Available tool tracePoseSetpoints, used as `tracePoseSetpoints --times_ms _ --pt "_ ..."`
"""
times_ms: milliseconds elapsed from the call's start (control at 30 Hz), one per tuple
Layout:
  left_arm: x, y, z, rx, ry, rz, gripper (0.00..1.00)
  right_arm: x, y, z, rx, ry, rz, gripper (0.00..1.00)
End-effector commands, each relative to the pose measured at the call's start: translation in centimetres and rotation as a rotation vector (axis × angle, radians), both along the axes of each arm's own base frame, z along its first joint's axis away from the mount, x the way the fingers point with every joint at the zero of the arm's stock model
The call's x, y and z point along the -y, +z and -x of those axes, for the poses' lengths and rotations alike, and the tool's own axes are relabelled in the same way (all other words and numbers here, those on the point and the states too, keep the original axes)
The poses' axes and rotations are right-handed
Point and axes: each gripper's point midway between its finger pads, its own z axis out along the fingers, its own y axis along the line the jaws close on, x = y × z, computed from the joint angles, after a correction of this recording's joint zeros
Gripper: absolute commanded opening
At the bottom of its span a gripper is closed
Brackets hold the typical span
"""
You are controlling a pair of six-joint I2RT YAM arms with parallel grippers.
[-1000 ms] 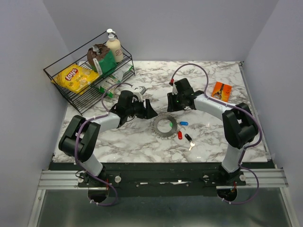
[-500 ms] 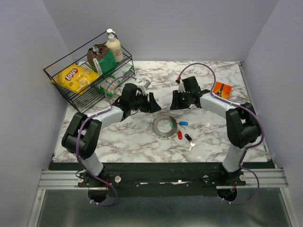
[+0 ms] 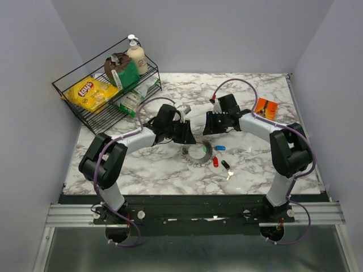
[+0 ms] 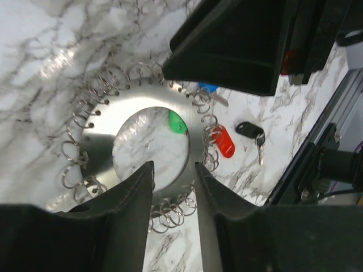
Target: Put the keys on the keyring
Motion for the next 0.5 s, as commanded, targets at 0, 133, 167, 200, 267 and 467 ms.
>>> tracePoseSetpoints --times_ms 0,133,167,200,267,467 --pt "0.1 -2.9 2.6 -0.084 -0.056 -0.097 0.34 -0.1 -0.3 0.2 -0.017 -0.008 -0.013 0.42" --pt "0.5 -4.5 3.5 -0.119 -0.074 -0.126 0.20 0.1 -0.7 -0.4 -0.018 -0.028 0.003 0.43" --pt "0.5 -4.8 3.4 -0.123 -0.073 -0.131 0.16 0.1 -0.9 -0.4 -0.020 -0.026 0.004 0.43" --pt "0.8 -5.3 3.5 -0.129 -0.080 -0.140 0.15 0.1 -1.2 -0.3 -0.028 -0.024 0.008 0.44" --pt "0.9 -5.9 3.6 -0.144 -0.079 -0.159 0.08 0.1 -1.4 -0.4 -0.034 -0.026 0.013 0.48" --pt "0.7 -7.9 3.9 -0.196 -0.088 -0.223 0.00 0.3 -2.5 0.2 -0.074 -0.026 0.028 0.55"
